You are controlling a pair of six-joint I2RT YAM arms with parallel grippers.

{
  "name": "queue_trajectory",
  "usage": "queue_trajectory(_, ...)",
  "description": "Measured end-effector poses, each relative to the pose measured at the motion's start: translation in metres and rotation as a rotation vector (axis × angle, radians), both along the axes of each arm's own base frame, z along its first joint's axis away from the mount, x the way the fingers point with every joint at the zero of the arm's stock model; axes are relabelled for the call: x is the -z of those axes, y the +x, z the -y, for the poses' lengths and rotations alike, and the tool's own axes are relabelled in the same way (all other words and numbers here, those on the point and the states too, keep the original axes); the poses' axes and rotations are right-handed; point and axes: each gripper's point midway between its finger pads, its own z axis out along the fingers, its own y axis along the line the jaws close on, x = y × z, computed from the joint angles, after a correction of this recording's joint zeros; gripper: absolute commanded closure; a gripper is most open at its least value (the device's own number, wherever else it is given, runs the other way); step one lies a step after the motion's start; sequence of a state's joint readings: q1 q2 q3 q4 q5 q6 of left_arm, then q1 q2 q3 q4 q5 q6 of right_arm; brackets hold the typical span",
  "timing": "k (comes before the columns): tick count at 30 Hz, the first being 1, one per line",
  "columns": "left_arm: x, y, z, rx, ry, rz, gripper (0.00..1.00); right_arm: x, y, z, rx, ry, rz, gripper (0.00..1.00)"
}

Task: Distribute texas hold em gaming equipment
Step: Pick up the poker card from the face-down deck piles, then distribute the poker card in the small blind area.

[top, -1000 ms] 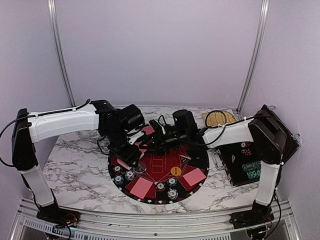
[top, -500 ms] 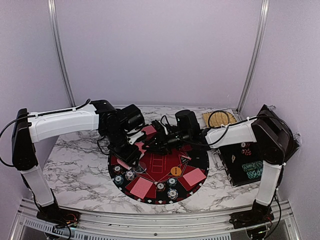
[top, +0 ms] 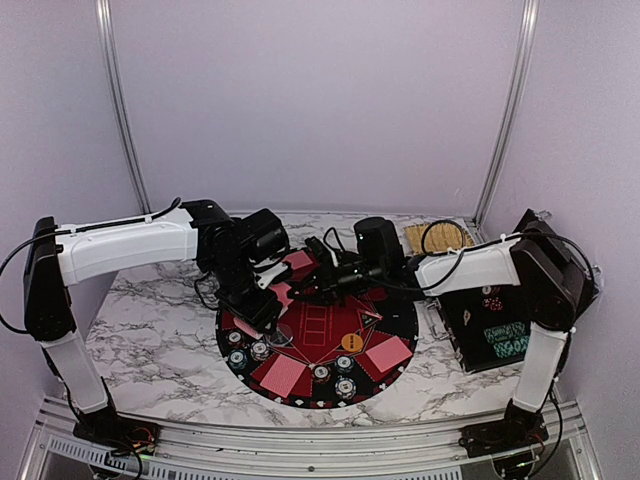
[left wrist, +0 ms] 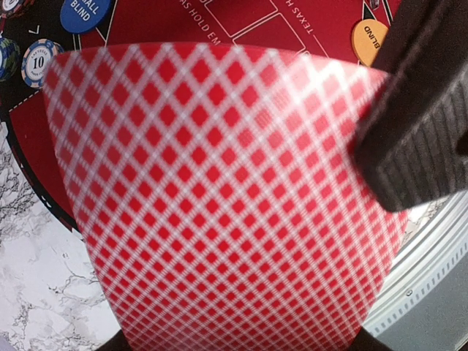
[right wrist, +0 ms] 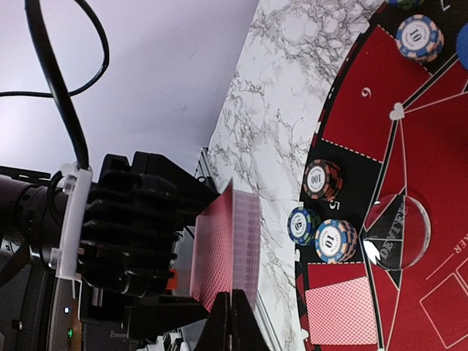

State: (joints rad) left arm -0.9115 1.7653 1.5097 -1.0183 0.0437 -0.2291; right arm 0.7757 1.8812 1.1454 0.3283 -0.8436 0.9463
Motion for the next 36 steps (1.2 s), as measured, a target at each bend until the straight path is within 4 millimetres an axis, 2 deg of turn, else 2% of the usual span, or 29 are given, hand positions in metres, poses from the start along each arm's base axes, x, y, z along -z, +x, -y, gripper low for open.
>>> queue_trajectory(10, 0.001, 0.0, -0.001, -0.008, 0.002, -0.003, 0.63, 0.0, 0.003, 0.004, 0.012, 0.005, -0.012, 1.0)
queue_trajectory(25, 0.012, -0.002, -0.012, -0.025, 0.042, -0.013, 0.64, -0.011, 0.021, 0.021, 0.065, 0.034, -0.017, 1.0)
queue_trajectory(36, 0.025, 0.003, -0.03, -0.067, 0.07, -0.038, 0.64, -0.011, 0.054, 0.049, 0.141, 0.04, -0.023, 1.0)
